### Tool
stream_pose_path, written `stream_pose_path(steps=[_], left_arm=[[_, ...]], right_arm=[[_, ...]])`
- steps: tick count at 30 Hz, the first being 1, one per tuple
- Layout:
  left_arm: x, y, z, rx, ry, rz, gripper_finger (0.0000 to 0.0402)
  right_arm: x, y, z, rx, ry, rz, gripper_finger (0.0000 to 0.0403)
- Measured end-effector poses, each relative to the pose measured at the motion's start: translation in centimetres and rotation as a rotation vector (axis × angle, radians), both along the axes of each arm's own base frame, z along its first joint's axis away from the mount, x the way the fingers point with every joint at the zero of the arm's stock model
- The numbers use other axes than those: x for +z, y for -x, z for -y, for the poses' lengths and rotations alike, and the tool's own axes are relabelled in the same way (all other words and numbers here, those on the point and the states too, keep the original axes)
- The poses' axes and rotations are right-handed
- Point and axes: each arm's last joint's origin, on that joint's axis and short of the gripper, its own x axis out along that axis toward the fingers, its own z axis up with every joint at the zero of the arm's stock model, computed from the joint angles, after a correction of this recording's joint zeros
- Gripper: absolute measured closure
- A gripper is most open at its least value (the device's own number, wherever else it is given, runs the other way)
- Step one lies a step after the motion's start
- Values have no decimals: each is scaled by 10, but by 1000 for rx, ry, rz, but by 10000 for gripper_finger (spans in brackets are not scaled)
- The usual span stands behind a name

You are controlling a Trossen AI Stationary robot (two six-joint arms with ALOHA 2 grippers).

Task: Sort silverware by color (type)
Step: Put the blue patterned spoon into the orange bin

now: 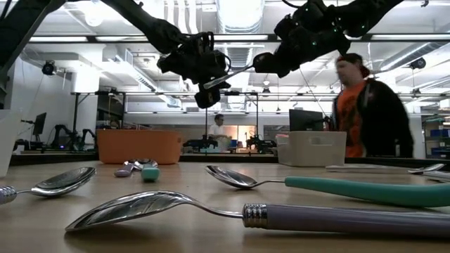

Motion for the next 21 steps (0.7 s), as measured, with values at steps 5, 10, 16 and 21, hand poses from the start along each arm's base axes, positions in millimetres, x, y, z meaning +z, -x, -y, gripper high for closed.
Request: stream_pose_path(steps=[5, 10, 16, 21], left_arm=[[14, 2, -13, 64, -101, 7, 285], [36, 0, -25, 165, -350, -25, 283], [53, -14, -17, 237, -711, -98, 294], [54, -26, -8, 231, -810, -37, 299]], right_arm=[[-1, 5, 9, -115, -86, -23, 394], [-8, 12, 21, -388, -104, -103, 394], [-8, 19, 38, -594, -197, -55, 394], [-17, 16, 52, -688, -350, 0, 394]])
